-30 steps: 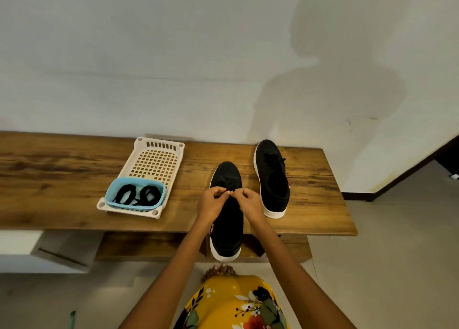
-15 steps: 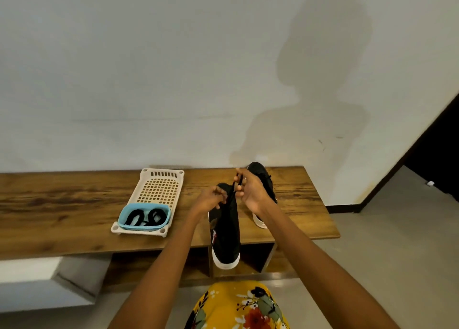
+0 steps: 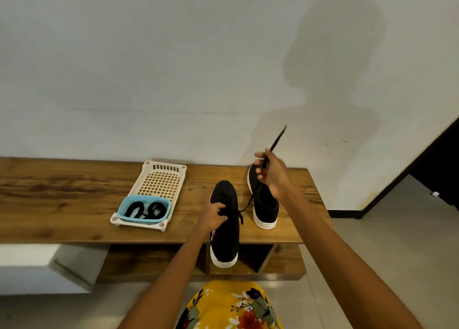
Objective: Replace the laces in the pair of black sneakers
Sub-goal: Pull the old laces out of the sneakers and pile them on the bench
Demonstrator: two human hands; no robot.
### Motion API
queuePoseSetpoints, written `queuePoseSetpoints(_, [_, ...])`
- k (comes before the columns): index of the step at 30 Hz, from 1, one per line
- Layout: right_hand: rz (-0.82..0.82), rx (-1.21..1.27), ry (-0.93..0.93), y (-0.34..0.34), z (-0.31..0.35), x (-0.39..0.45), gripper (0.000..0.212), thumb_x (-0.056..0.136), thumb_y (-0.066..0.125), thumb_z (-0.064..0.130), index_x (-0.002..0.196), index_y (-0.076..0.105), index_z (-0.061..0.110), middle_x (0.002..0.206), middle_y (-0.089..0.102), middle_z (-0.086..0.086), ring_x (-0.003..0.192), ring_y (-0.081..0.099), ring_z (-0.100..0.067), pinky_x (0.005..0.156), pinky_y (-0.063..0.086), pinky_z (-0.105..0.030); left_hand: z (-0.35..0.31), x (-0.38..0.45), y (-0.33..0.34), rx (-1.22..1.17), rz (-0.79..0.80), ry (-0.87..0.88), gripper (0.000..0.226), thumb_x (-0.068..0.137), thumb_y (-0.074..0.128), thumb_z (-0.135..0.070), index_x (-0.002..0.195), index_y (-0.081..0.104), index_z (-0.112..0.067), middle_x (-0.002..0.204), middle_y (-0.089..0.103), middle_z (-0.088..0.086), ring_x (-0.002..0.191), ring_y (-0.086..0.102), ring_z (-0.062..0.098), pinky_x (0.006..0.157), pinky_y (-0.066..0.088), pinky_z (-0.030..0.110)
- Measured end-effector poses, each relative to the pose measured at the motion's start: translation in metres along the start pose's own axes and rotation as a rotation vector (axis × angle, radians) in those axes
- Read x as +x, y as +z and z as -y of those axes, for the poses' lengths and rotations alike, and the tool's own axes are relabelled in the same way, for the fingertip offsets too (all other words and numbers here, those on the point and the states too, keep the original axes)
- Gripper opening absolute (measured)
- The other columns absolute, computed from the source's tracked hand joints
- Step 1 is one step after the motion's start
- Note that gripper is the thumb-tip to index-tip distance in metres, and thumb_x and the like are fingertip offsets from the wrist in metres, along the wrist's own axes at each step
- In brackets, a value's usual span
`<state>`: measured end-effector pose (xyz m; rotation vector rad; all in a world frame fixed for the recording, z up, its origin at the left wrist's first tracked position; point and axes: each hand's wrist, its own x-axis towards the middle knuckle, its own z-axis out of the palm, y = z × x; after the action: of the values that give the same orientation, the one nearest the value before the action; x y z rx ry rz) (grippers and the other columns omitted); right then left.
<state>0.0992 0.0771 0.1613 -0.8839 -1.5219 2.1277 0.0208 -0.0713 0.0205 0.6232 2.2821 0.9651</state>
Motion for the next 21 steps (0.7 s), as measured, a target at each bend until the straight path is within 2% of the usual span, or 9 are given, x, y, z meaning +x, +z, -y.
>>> queuePoseSetpoints(4, [-0.013,-0.205,0.134,-0.008,-0.063,0.015,0.033,0.102,0.038,0.03,0.104,0.063,0.009,0.073,0.059,-0.001,0.056,0.052,-0.012,0.05,0.042,-0.022,0.01,0.012,0.01,0.044,-0.171,0.082,0.024,0.085,0.067,-0.014,0.109,0.066,-0.016,0.112,0.06,0.006,0.096,0.058,0.014,0.08,0.044,0.021])
queuePoseSetpoints(7, [-0.006,-0.399,0.25,-0.012,-0.109,0.027,0.025,0.101,0.041,0.028,0.102,0.058,0.009,0.073,0.06,-0.008,0.055,0.055,-0.016,0.049,0.045,-0.025,0.015,0.021,0.01,0.093,-0.151,0.179,0.008,0.084,0.066,-0.014,0.09,0.062,-0.019,0.099,0.057,0.004,0.086,0.055,0.013,0.078,0.044,0.022])
queuePoseSetpoints(9, [0.031,-0.549,0.32,-0.016,-0.13,0.029,0.027,0.101,0.041,0.023,0.113,0.055,0.004,0.083,0.06,-0.015,0.056,0.054,-0.016,0.049,0.043,-0.025,0.018,0.023,0.007,0.102,-0.093,0.144,0.012,0.088,0.061,-0.021,0.081,0.053,-0.018,0.091,0.051,0.0,0.079,0.051,0.011,0.071,0.041,0.022])
queuePoseSetpoints(11, [0.082,-0.694,0.34,-0.022,-0.145,0.026,0.031,0.1,0.043,0.02,0.126,0.051,0.004,0.09,0.061,-0.015,0.06,0.055,-0.018,0.049,0.043,-0.025,0.018,0.022,0.004,-0.053,-0.013,0.048,0.028,0.093,0.054,-0.028,0.069,0.047,-0.016,0.077,0.047,0.0,0.068,0.047,0.012,0.065,0.04,0.027])
queuePoseSetpoints(13, [0.119,-0.871,0.232,-0.029,-0.154,0.025,0.027,0.097,0.047,0.017,0.122,0.054,0.008,0.102,0.061,-0.016,0.077,0.061,-0.024,0.061,0.05,-0.031,0.006,0.016,-0.002,-0.318,0.01,-0.025,0.03,0.095,0.049,-0.035,0.071,0.05,-0.017,0.073,0.051,0.002,0.07,0.05,0.014,0.07,0.044,0.036])
queuePoseSetpoints(15, [0.114,-1.019,0.056,-0.031,-0.153,0.023,0.029,0.093,0.052,0.013,0.121,0.055,0.008,0.118,0.052,-0.014,0.095,0.06,-0.024,0.079,0.048,-0.03,-0.013,0.011,-0.008,-0.502,-0.043,-0.071,0.027,0.095,0.046,-0.042,0.085,0.056,-0.018,0.084,0.057,0.0,0.083,0.055,0.015,0.08,0.043,0.033])
queuePoseSetpoints(17, [0.137,-1.029,-0.081,-0.025,-0.147,0.019,0.036,0.091,0.057,0.012,0.127,0.052,0.014,0.122,0.046,-0.009,0.09,0.054,-0.011,0.074,0.042,-0.02,-0.034,0.009,-0.018,-0.645,-0.118,-0.062,0.034,0.094,0.046,-0.046,0.094,0.06,-0.015,0.094,0.06,0.003,0.091,0.055,0.016,0.088,0.04,0.033])
queuePoseSetpoints(19, [0.166,-1.017,-0.156,-0.016,-0.14,0.018,0.042,0.089,0.061,0.016,0.13,0.05,0.018,0.125,0.045,-0.007,0.095,0.055,-0.01,0.076,0.044,-0.019,-0.058,0.003,-0.034,-0.711,-0.142,-0.008,0.038,0.092,0.049,-0.048,0.093,0.062,-0.012,0.091,0.062,0.003,0.087,0.056,0.016,0.088,0.04,0.032])
queuePoseSetpoints(21, [0.178,-1.032,-0.139,-0.009,-0.135,0.019,0.046,0.089,0.063,0.022,0.132,0.047,0.02,0.131,0.041,-0.006,0.11,0.055,-0.019,0.084,0.045,-0.025,-0.082,-0.007,-0.056,-0.705,-0.168,0.1,0.029,0.093,0.053,-0.036,0.076,0.056,-0.013,0.071,0.058,0.002,0.069,0.054,0.014,0.078,0.043,0.029])
